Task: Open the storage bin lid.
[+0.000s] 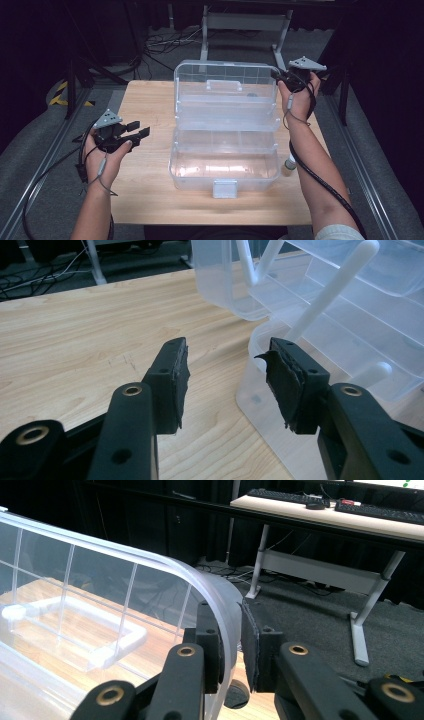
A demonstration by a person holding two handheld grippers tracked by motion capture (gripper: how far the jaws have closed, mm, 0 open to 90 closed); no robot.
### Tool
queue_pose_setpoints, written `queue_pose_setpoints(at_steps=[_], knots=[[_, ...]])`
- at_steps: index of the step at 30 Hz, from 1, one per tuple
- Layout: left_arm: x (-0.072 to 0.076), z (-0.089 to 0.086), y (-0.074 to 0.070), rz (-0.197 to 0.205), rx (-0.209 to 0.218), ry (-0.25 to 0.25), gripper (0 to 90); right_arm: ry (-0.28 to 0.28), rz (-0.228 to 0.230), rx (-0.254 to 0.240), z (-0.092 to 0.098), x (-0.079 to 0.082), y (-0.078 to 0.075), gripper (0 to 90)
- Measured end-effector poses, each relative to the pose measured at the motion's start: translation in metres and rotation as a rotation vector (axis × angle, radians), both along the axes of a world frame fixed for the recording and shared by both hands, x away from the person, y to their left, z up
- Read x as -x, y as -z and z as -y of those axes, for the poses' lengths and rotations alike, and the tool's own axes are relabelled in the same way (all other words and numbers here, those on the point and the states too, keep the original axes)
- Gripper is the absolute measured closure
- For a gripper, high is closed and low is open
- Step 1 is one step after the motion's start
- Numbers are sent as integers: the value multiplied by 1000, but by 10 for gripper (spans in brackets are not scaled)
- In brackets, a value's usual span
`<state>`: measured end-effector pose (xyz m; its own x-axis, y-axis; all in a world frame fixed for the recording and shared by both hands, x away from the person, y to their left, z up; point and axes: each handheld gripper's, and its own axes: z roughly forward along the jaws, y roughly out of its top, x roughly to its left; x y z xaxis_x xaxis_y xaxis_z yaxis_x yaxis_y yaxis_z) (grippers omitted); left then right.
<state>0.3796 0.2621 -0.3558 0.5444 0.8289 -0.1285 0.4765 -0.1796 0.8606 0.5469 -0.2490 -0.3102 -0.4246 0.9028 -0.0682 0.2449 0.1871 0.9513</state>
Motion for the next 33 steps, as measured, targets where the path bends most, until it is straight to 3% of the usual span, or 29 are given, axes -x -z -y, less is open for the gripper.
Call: queue_pose_setpoints(at_steps=[14,33], knots=[[-1,-2,2,-3,-20,2,523,-7,-31,21,-1,-13,3,806],[-2,-4,5,-14,-10,-11,517,-23,-78,54,-2,-32,11,818]])
